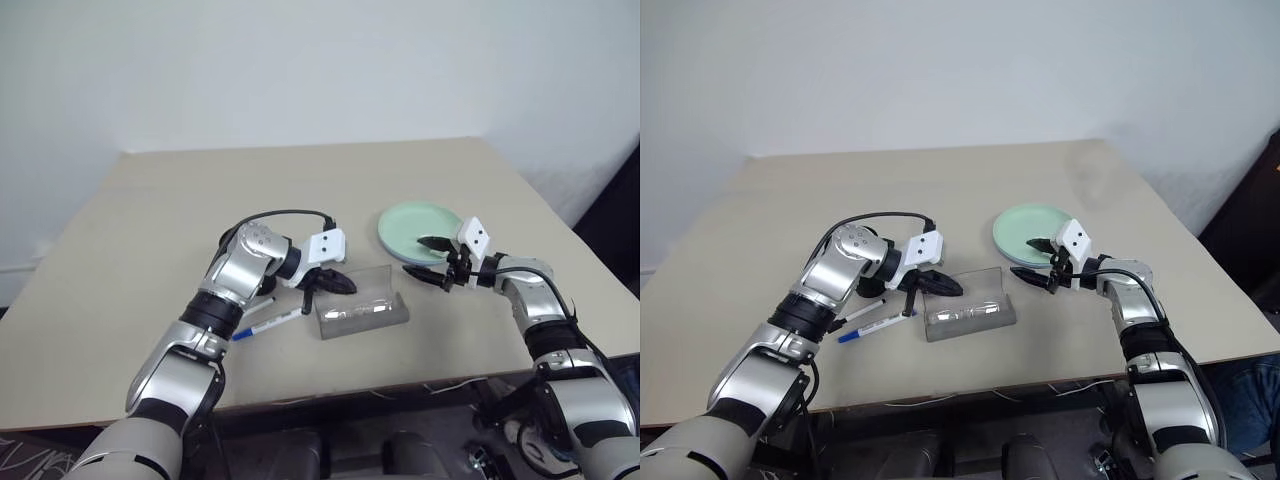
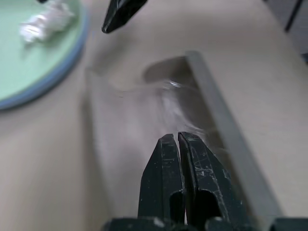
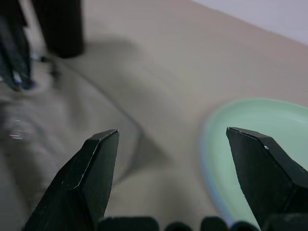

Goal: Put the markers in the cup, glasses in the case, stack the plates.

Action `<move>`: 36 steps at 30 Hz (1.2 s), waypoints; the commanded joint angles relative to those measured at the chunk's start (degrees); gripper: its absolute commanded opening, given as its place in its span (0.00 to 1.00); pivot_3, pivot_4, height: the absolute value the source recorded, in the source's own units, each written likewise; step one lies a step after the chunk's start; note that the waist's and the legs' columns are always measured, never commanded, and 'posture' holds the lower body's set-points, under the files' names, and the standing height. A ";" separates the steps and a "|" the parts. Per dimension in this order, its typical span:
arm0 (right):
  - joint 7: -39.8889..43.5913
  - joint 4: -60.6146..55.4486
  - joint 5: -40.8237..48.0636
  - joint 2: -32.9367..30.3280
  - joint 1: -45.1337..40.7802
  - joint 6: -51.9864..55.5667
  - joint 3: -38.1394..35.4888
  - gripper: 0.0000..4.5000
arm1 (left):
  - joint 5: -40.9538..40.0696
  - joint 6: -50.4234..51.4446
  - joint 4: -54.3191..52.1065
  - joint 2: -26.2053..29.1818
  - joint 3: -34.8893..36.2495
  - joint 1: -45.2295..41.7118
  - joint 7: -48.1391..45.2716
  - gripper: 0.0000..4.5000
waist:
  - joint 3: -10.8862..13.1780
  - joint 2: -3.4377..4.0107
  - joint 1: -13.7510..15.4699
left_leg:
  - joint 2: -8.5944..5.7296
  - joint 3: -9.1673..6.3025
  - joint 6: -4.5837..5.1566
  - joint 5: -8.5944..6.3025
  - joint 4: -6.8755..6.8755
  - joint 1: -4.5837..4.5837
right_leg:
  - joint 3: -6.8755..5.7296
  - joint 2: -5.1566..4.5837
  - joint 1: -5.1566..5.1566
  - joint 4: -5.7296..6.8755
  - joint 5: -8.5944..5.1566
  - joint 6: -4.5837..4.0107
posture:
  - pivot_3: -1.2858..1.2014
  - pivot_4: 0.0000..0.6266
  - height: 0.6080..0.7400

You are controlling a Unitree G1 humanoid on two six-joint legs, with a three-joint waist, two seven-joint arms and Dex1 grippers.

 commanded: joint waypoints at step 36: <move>11.56 -16.32 7.35 -3.51 5.26 14.45 0.20 0.86 | 6.63 -11.41 13.17 -3.49 -2.83 -9.52 4.91 0.01 | 0.01 -0.01 0.00 | -0.03 -0.02 0.01 0.00 0.15 -0.28 | -0.05 -0.03 -0.22 0.00 0.08 0.15 | 0.52 0.00 0.99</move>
